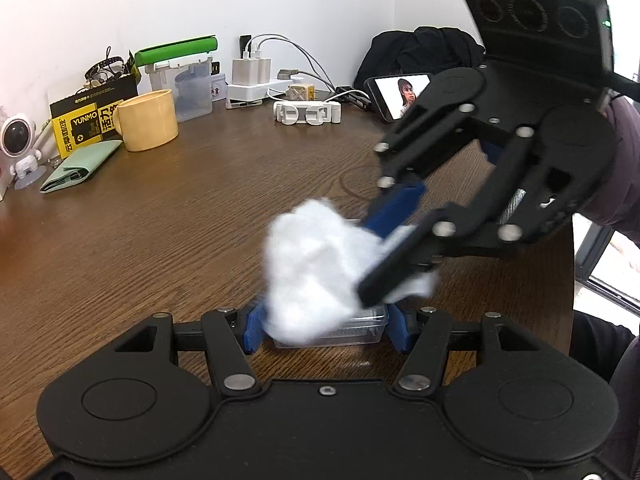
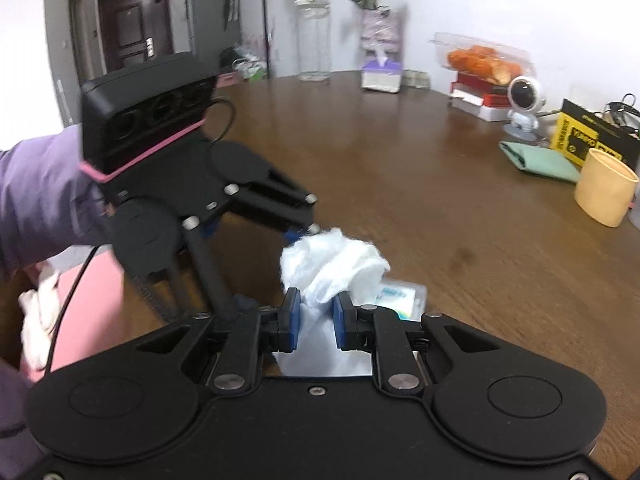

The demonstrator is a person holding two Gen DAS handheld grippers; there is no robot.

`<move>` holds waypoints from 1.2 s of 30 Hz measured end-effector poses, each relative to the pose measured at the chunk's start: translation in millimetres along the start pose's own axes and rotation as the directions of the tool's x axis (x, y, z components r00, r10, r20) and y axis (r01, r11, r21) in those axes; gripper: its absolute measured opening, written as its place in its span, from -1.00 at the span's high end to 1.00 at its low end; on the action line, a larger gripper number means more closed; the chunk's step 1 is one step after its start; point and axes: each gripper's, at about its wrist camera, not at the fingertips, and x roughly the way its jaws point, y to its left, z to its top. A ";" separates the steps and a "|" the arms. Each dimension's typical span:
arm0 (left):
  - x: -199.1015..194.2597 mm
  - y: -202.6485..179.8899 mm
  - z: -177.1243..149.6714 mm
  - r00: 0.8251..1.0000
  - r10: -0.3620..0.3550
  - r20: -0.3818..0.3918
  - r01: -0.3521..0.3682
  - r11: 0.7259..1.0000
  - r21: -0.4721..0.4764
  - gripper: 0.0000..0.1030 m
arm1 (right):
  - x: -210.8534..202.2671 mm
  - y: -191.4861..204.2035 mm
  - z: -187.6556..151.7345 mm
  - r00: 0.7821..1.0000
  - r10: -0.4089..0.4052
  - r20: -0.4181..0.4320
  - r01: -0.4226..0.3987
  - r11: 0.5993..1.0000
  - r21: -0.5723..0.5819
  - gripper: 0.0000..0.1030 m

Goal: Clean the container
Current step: 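Rub the tissue across the box label with the right gripper while the left gripper holds the box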

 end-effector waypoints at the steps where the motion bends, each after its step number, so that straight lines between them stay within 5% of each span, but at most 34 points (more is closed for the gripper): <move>1: 0.0 0.1 0.0 1.000 -0.001 0.000 0.001 1.000 0.000 -0.12 | -3.1 -0.2 -2.3 1.000 -0.006 -0.004 0.006 1.000 0.000 0.64; 10: -0.1 1.0 0.4 1.000 -0.001 0.000 0.001 1.000 -0.002 -0.12 | -15.0 -37.3 -9.1 0.992 -0.126 -0.004 0.126 0.988 0.094 0.64; 18: -0.1 1.5 0.7 1.000 -0.005 0.000 0.005 1.000 -0.003 -0.12 | 8.2 -36.4 7.1 0.992 -0.124 0.025 0.121 0.989 0.090 0.61; 30: 0.7 2.1 0.9 1.000 -0.012 0.000 0.012 1.000 -0.001 -0.12 | 4.6 2.5 2.0 1.000 0.022 0.023 -0.022 1.000 0.013 0.61; 36: 0.8 3.1 1.1 1.000 -0.012 0.000 0.012 1.000 -0.002 -0.12 | -10.5 -10.8 -5.4 0.999 -0.050 -0.002 0.050 0.998 0.038 0.63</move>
